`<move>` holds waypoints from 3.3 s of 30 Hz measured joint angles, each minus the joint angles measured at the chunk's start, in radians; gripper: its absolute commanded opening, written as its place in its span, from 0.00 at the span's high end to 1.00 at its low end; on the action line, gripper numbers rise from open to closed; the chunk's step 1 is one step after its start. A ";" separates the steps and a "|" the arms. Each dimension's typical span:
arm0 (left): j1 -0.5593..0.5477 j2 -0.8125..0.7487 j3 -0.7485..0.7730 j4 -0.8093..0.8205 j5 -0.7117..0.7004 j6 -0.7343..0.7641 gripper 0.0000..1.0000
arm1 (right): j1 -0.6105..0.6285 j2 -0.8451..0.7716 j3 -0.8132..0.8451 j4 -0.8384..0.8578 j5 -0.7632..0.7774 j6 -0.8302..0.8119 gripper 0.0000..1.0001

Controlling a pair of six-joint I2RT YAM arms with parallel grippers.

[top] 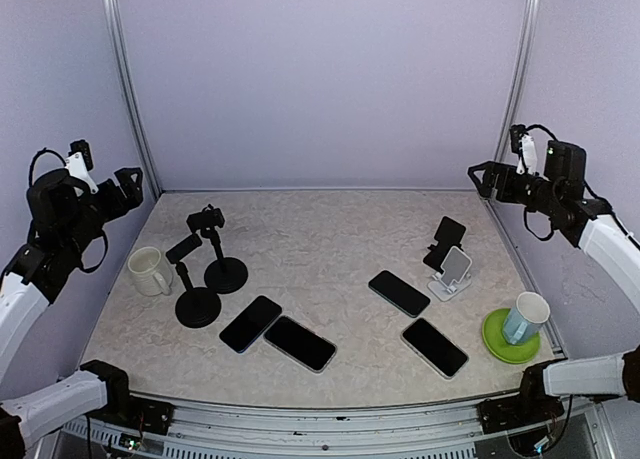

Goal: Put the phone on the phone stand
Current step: Pick up the phone stand from the corner of the board.

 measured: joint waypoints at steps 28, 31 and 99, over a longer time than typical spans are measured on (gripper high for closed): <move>0.003 -0.081 -0.039 -0.209 0.119 -0.182 0.01 | -0.008 0.032 -0.053 0.000 -0.082 0.065 0.00; -0.030 -0.081 -0.039 -0.240 0.110 -0.214 0.01 | 0.033 0.072 -0.051 -0.015 -0.074 0.058 0.00; -0.367 -0.101 -0.134 -0.364 0.030 -0.487 0.53 | 0.380 0.249 0.042 -0.073 0.075 -0.042 0.00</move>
